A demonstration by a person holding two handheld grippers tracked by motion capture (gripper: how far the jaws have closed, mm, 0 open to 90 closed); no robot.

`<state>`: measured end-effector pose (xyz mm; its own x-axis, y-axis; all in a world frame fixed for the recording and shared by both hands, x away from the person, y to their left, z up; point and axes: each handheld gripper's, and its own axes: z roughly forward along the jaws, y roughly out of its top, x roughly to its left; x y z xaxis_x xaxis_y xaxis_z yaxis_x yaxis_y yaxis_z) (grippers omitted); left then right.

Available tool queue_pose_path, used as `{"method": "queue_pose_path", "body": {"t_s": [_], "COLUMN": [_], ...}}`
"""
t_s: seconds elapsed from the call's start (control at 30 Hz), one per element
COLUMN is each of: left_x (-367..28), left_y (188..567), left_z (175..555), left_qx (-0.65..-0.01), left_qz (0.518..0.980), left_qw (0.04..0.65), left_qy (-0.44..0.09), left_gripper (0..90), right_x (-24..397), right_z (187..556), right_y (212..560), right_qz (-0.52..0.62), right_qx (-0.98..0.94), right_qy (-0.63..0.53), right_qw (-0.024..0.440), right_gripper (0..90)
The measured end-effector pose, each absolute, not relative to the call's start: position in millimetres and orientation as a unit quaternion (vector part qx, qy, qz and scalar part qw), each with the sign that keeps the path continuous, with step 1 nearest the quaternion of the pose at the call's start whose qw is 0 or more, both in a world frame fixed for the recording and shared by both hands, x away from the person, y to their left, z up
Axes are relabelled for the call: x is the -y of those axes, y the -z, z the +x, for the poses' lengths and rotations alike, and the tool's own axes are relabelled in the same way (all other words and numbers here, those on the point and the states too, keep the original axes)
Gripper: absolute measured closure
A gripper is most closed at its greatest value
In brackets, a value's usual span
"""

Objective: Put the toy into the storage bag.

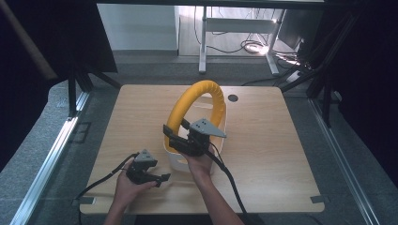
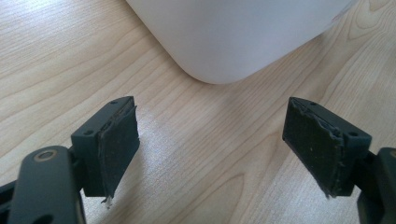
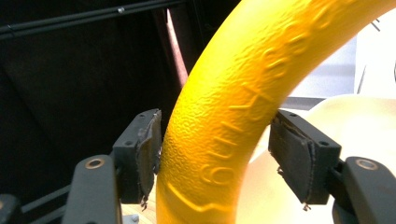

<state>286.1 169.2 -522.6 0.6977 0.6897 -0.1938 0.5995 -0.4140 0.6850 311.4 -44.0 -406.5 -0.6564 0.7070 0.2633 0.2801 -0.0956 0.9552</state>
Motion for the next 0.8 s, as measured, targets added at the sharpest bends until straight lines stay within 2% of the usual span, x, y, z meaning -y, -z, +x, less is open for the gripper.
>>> {"method": "queue_pose_path", "body": {"t_s": [0.4,0.7,0.8], "left_x": [-170,-170,-171], "left_y": [522,521,521], "left_z": [286,285,285], "left_qx": [-0.383,-0.384,-0.385], "left_qz": [0.841,0.840,0.840], "left_qw": [0.378,0.377,0.377], "left_qy": [-0.062,-0.065,-0.065], "left_gripper": [18.7,18.5,18.6], "right_x": [79,134,164], "right_z": [304,299,297], "right_y": [401,403,410], "right_qz": [0.366,0.358,0.361], "right_qx": [-0.657,-0.666,-0.670], "right_qy": [-0.638,-0.627,-0.616], "right_qw": [0.167,0.187,0.203], "right_gripper": [33.4,38.4,41.3]}}
